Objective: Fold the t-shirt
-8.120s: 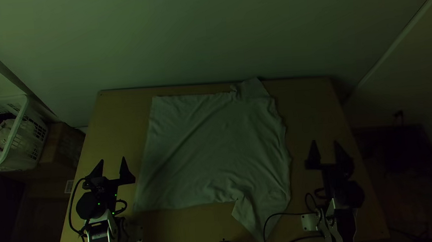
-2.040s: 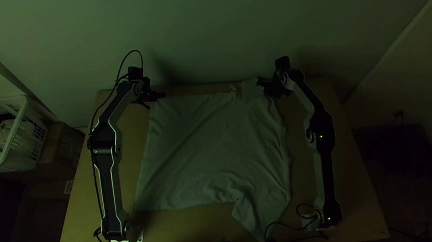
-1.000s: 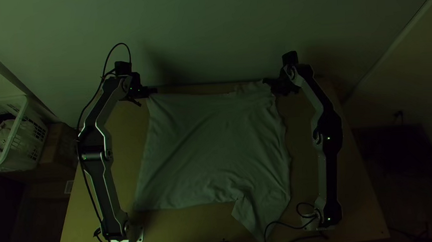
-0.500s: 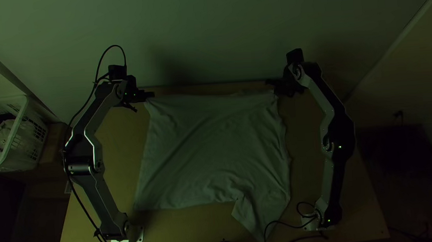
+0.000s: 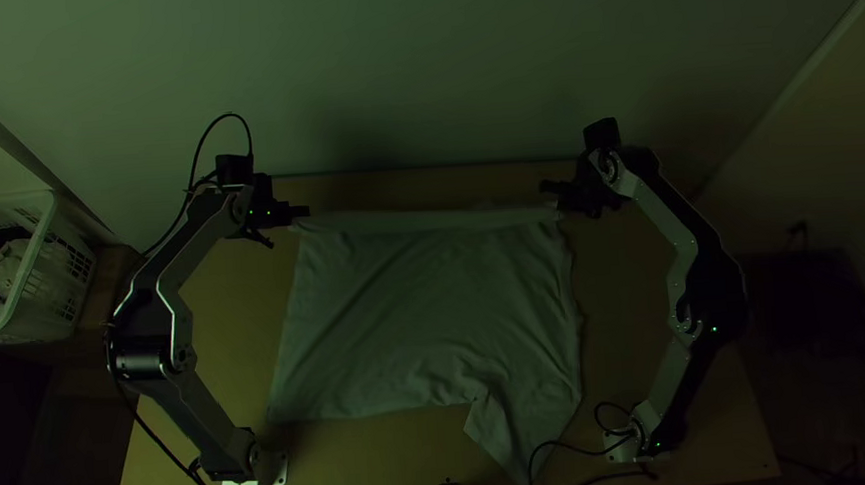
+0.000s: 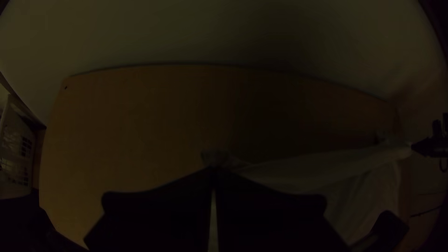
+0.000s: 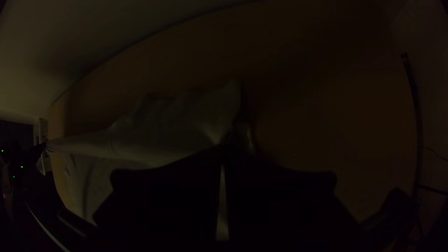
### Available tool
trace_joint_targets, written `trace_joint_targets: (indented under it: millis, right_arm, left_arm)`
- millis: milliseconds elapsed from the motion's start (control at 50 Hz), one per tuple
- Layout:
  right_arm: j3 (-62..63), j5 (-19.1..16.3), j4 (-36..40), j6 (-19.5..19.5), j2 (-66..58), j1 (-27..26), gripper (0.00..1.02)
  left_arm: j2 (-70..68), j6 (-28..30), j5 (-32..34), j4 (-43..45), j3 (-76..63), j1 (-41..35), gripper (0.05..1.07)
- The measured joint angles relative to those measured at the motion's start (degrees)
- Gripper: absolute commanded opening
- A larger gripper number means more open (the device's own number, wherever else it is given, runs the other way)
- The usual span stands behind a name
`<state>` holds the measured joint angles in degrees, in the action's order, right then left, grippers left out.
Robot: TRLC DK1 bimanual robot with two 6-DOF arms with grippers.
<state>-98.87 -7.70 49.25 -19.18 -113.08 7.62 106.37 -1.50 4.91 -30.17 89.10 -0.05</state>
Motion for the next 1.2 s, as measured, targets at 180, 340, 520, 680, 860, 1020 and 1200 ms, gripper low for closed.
trace_joint_targets:
  millis: [180, 340, 520, 680, 860, 1020, 1200]
  right_arm:
    - [7.6, 0.0, -2.4, 0.2, 5.6, 0.7, 0.03]
    - [14.3, 0.0, -4.8, 0.2, 9.8, 1.5, 0.03]
    - [20.8, 0.2, -7.7, 0.2, 12.9, 2.4, 0.03]
    - [26.1, 0.4, -9.3, 0.2, 15.0, 2.9, 0.03]
    - [30.6, 0.4, -10.5, 0.2, 17.9, 3.8, 0.03]
    - [35.8, 0.6, -12.0, 0.2, 21.1, 4.8, 0.03]
    - [41.1, 0.9, -15.0, 0.2, 22.4, 5.9, 0.03]
  left_arm:
    - [-3.9, 0.0, 0.0, 1.2, -6.1, 0.0, 0.08]
    - [-7.5, 0.0, 0.0, 2.7, -11.8, 0.1, 0.08]
    - [-10.7, 0.2, 0.0, 4.6, -17.6, 0.3, 0.08]
    - [-13.3, 0.5, 0.0, 6.4, -22.9, 0.4, 0.08]
    - [-15.6, 0.5, 0.0, 7.3, -26.4, 0.6, 0.08]
    - [-17.4, 0.5, 0.0, 8.3, -29.1, 0.8, 0.08]
    - [-17.9, 0.5, 0.0, 10.6, -32.0, 1.2, 0.38]
